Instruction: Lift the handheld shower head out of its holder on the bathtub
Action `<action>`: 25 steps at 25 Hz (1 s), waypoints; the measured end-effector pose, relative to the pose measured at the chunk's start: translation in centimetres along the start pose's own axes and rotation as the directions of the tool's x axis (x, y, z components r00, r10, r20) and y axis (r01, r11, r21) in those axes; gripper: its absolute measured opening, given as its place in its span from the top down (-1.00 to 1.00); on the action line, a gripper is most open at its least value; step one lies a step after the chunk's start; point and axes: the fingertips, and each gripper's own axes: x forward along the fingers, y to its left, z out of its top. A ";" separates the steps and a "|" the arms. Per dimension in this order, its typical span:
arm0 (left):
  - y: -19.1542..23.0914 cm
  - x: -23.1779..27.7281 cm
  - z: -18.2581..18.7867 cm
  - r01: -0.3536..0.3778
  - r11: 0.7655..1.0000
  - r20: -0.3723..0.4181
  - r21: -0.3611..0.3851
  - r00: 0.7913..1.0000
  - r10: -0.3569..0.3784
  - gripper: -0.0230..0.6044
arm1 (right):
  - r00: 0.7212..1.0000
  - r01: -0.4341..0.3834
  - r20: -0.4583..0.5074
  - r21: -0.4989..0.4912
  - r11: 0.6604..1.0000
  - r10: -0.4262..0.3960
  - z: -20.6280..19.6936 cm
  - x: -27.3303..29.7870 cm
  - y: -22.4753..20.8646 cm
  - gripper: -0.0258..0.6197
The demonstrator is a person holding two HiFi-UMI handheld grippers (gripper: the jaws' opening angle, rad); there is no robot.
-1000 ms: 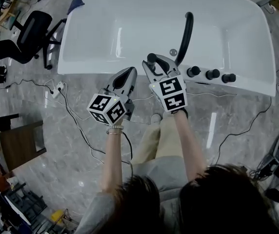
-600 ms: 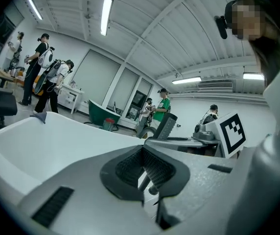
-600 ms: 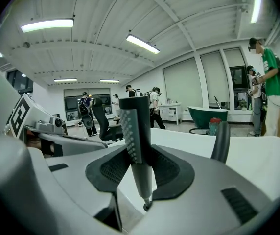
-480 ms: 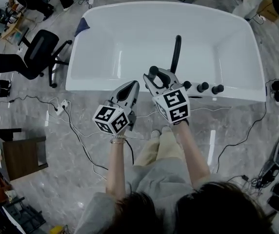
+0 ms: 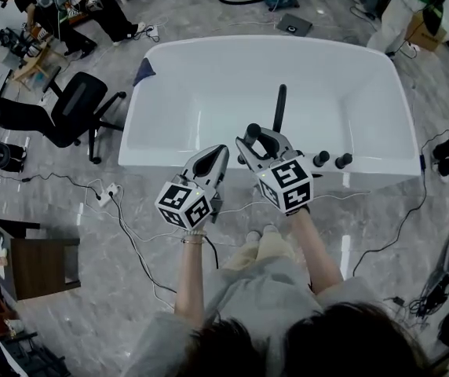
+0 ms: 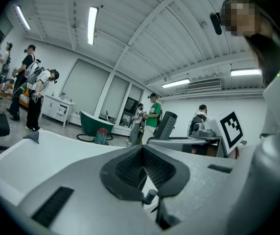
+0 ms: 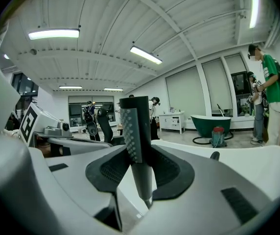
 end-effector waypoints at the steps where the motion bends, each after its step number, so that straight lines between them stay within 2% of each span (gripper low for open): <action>1: -0.3 -0.3 0.5 0.003 1.000 0.005 0.007 1.000 -0.003 0.91 | 1.000 -0.003 0.005 -0.003 1.000 0.003 0.5 -0.3 0.3 0.51; 12: -3.3 -3.2 3.4 0.045 0.995 0.041 0.086 0.998 -0.049 0.91 | 0.996 -0.013 0.084 -0.005 1.000 0.013 4.4 -4.3 2.5 0.51; 17: -5.9 -3.8 4.9 0.099 0.977 0.011 0.188 0.995 -0.103 0.91 | 0.993 -0.009 0.117 0.008 1.000 0.008 5.8 -5.9 2.9 0.51; 25: -7.4 -5.1 7.0 0.110 0.966 0.035 0.234 0.992 -0.121 0.91 | 0.986 -0.008 0.167 0.000 1.000 0.008 8.0 -7.6 4.0 0.51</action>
